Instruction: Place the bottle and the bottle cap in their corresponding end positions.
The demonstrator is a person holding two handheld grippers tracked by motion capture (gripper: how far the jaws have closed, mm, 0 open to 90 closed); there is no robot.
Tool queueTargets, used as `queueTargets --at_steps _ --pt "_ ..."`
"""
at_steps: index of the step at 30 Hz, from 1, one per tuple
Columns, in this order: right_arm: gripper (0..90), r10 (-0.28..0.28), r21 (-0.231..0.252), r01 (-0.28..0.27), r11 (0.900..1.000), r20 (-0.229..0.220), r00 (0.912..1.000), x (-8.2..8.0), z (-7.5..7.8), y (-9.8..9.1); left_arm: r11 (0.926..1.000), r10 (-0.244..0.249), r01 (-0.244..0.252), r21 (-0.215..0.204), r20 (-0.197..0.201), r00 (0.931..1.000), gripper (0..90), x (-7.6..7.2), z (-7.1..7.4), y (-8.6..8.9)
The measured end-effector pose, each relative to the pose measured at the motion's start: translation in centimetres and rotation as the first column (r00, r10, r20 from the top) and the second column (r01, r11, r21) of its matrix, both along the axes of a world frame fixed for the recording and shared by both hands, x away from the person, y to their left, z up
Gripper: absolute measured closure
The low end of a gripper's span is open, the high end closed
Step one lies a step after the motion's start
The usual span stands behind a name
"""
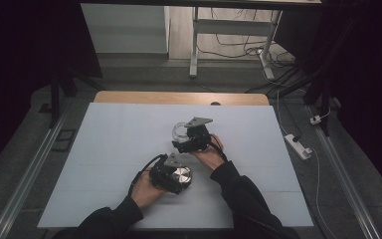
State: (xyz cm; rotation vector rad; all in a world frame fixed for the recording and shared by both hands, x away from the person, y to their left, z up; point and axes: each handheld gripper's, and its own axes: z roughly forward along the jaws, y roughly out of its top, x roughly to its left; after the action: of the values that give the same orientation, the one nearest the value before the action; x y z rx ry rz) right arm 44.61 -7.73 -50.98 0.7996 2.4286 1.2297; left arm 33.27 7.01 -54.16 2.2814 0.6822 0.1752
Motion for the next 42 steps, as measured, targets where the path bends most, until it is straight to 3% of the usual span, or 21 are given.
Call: queueTargets --at_steps 7,20,26,35,42 --pt "5.4 0.014 -0.002 -0.014 0.9999 -0.013 0.9998 -0.1 0.5 -0.2 0.9993 -0.027 0.027 -0.026 0.011 0.9996 3.8 -0.1 0.4 0.4" --pt "0.5 0.02 -0.014 -0.021 0.9997 -0.016 0.9997 -0.6 1.4 -0.8 0.9958 -0.026 0.027 -0.088 0.018 0.9995 1.9 -0.7 1.6 1.3" --pt "0.0 0.021 -0.024 -0.021 0.9995 -0.006 0.9998 -0.9 1.6 -1.6 0.9951 -0.045 0.047 -0.088 0.025 0.9987 0.2 -1.0 1.9 1.8" --pt "0.0 0.01 0.008 -0.01 0.9999 0.006 0.9999 -1.2 2.4 -2.6 0.9935 -0.012 0.015 -0.113 0.026 0.9996 0.0 -1.4 2.5 3.6" --pt "0.0 0.021 -0.023 -0.021 0.9995 0.015 0.9997 -2.0 2.1 -2.5 0.9922 0.013 -0.009 -0.125 0.032 0.9994 0.0 -1.9 3.0 5.0"
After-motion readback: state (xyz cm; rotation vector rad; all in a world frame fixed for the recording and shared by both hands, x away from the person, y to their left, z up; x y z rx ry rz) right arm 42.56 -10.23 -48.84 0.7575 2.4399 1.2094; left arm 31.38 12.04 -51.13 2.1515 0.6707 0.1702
